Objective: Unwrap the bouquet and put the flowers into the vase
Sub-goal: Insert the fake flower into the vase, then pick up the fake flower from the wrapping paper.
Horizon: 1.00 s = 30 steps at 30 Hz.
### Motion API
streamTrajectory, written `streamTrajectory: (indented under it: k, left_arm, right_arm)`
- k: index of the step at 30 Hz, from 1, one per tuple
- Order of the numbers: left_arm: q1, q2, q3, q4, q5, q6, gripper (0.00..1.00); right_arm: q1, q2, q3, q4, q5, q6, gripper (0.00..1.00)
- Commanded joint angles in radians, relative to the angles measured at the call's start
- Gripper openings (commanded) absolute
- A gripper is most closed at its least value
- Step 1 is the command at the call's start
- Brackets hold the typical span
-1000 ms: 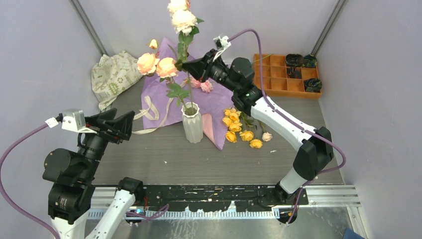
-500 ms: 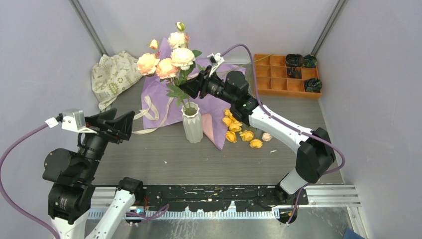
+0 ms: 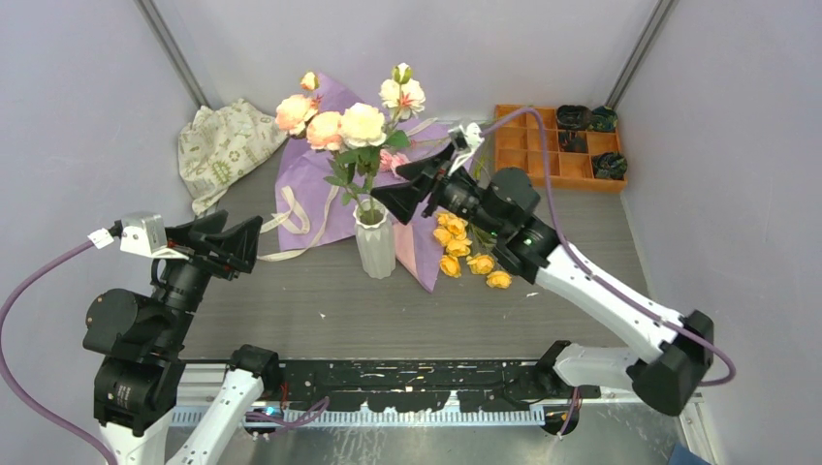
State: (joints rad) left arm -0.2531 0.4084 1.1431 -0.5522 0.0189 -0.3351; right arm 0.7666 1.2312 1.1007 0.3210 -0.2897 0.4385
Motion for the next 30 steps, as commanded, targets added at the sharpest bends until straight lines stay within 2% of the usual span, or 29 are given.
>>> streamTrajectory:
  k: [1, 5, 9, 17, 21, 24, 27, 30]
  left_arm:
    - [0.000, 0.000, 0.010, 0.027, 0.001, 0.001, 0.67]
    - [0.000, 0.004, 0.011, 0.028, 0.003, 0.002, 0.67]
    - [0.000, 0.011, 0.007, 0.036, 0.003, 0.004, 0.67]
    - [0.000, 0.009, 0.001, 0.039, 0.003, 0.002, 0.67]
    - [0.001, 0.008, 0.001, 0.042, 0.002, 0.004, 0.67]
    - [0.000, 0.014, 0.001, 0.045, 0.007, 0.004, 0.67]
    - [0.001, 0.012, -0.004, 0.041, 0.005, 0.005, 0.67]
    - [0.001, 0.011, -0.008, 0.043, -0.005, 0.013, 0.67]
  right_arm:
    - [0.001, -0.143, -0.025, -0.117, 0.174, -0.106, 0.95]
    - [0.001, -0.231, -0.052, -0.249, 0.346, -0.187, 0.96]
    - [0.001, -0.289, -0.079, -0.311, 0.424, -0.264, 0.98]
    - [0.002, -0.254, -0.089, -0.408, 0.680, -0.275, 0.96]
    - [-0.005, -0.077, -0.026, -0.496, 0.816, -0.268, 0.92]
    - [-0.073, 0.120, 0.128, -0.610, 0.877, -0.176, 0.83]
    - [-0.242, 0.343, 0.315, -0.718, 0.675, -0.051, 0.77]
    - [-0.334, 0.563, 0.514, -0.743, 0.519, 0.011, 0.74]
